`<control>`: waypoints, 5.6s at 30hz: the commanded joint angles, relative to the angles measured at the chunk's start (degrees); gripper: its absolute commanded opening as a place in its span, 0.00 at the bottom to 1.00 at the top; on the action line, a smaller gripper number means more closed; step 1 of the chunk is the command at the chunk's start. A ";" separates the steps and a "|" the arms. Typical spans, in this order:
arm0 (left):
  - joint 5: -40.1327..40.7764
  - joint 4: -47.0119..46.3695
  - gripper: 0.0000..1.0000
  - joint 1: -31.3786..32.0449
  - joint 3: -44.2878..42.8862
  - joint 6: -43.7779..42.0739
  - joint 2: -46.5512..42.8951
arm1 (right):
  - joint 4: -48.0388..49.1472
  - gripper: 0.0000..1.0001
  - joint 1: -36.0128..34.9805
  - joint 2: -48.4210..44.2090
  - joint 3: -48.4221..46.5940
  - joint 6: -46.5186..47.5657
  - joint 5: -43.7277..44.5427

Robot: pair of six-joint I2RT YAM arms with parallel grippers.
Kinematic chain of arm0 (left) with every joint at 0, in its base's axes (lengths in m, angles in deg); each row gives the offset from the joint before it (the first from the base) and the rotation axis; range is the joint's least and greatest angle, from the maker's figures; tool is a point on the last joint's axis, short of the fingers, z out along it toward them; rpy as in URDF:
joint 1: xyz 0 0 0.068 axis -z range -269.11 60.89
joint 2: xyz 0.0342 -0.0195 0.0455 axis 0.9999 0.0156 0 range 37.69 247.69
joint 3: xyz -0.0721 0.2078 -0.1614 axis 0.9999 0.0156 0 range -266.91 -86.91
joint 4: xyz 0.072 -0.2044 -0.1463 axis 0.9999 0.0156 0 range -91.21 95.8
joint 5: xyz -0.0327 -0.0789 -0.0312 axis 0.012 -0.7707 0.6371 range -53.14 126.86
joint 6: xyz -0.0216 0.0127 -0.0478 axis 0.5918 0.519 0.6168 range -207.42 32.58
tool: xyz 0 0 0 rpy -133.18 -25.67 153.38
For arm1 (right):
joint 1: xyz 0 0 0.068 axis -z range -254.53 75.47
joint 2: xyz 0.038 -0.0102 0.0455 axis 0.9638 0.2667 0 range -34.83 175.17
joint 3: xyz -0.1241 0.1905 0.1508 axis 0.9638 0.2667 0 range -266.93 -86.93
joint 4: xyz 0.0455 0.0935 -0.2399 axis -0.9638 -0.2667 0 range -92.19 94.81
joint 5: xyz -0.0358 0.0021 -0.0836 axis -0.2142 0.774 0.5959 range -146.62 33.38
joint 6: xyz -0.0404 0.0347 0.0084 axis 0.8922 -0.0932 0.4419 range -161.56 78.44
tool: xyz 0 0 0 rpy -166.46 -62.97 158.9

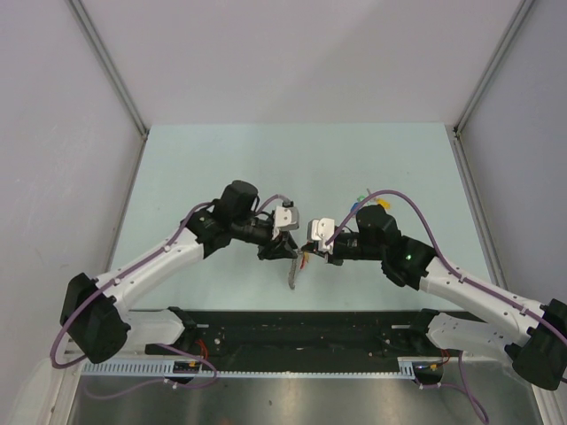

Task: Put the keys on the keyring

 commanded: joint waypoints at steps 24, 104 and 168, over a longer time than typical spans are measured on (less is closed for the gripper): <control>-2.54 -7.15 0.00 0.62 2.35 5.70 -5.42 | -0.68 0.00 -0.71 -1.81 -3.26 1.53 1.01; 4.94 -3.49 0.53 -0.35 3.52 10.48 -15.03 | 0.81 0.00 -3.88 -1.82 -2.73 2.59 3.12; 29.69 -56.17 0.00 3.86 37.59 52.90 -38.75 | 4.41 0.00 -21.19 0.99 -4.05 -4.44 26.76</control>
